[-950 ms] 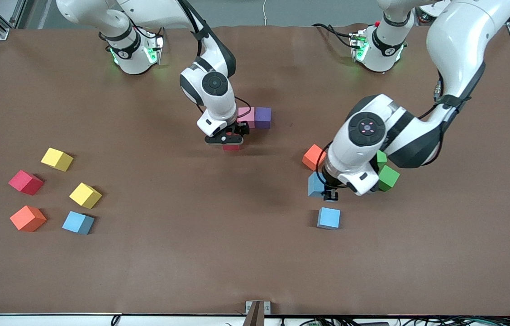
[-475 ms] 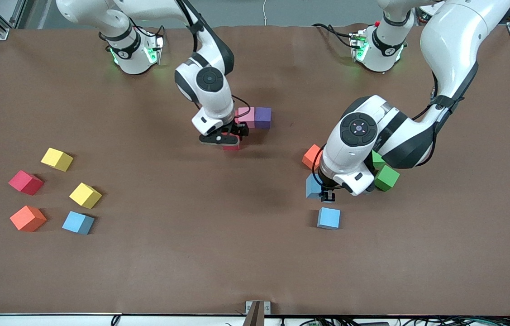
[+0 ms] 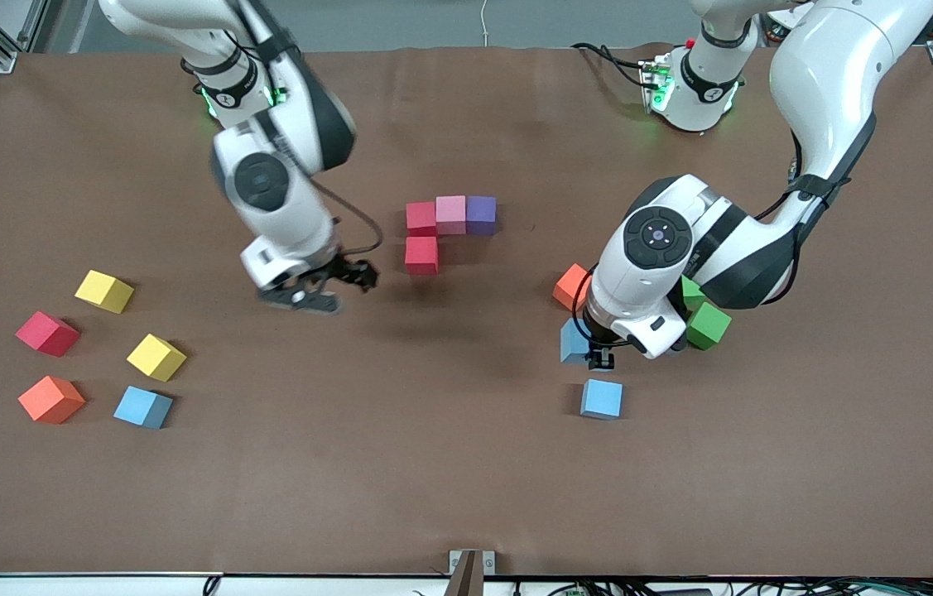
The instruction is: Arrange 11 blocks into digit 3
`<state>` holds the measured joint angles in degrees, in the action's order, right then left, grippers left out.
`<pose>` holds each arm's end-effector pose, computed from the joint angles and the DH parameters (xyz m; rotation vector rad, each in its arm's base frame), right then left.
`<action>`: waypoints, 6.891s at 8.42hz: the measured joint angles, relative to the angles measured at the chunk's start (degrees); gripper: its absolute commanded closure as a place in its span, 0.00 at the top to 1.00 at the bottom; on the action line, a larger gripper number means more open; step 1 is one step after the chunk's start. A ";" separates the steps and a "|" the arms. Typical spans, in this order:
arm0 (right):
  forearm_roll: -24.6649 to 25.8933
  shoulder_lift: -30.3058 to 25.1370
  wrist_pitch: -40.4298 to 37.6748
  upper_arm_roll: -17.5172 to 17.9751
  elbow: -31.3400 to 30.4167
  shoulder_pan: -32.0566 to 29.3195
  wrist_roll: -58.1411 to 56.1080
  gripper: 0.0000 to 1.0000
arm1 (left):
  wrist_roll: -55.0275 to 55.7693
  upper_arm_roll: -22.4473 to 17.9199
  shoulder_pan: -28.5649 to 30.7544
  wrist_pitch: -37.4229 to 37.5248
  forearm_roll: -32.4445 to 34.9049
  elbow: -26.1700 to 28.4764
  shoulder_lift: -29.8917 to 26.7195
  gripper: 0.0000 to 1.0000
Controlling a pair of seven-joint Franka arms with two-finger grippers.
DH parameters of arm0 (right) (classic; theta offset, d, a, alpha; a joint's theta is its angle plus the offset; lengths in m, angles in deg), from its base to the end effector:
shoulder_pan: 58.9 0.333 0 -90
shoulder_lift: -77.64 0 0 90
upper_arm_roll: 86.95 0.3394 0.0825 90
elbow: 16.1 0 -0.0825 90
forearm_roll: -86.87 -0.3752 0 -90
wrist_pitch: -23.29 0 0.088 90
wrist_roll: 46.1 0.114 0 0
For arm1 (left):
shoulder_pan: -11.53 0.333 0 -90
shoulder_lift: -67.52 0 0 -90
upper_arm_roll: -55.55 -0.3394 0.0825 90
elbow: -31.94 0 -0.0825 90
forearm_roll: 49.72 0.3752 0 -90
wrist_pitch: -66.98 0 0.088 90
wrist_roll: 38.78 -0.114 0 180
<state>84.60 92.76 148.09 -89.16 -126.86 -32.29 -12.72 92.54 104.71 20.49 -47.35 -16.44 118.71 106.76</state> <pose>0.5510 0.2531 0.3706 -3.1183 0.2789 0.0423 0.6238 -0.3233 0.3791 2.2822 2.0918 0.0588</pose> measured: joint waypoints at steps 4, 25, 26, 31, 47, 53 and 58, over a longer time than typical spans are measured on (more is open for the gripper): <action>1.65 0.59 4.88 -0.30 0.02 -19.37 -19.10 0.99 | 0.00 -0.04 0.13 0.00 0.00 -0.49 -0.02 0.28; -1.04 16.07 16.45 0.87 0.07 -34.40 -7.46 0.35 | -0.07 -0.13 0.26 0.00 0.00 -0.65 -0.02 0.29; -1.04 16.12 16.34 0.88 0.07 -34.39 -7.47 0.21 | -0.07 -0.13 0.25 0.00 0.00 -0.65 -0.02 0.29; -0.86 14.98 9.98 1.50 2.57 -32.06 -7.80 0.02 | -0.07 -0.13 0.17 0.00 0.00 -0.65 -0.02 0.28; -0.73 18.76 14.32 2.20 5.72 13.37 5.89 0.03 | -0.07 -0.09 -0.17 0.00 0.00 -0.66 -0.01 0.29; -0.72 18.08 14.24 2.22 4.47 15.11 6.15 0.03 | 5.90 -0.08 -4.28 0.57 0.00 -0.08 0.06 0.29; -0.72 17.06 14.31 2.23 2.77 16.34 6.18 0.03 | 14.17 -0.21 -8.98 0.71 0.00 0.38 1.93 0.29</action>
<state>83.87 109.82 162.40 -86.93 -124.09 -15.96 -6.54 106.71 104.50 11.51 -46.63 -16.44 119.09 108.69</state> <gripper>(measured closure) 0.432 0.449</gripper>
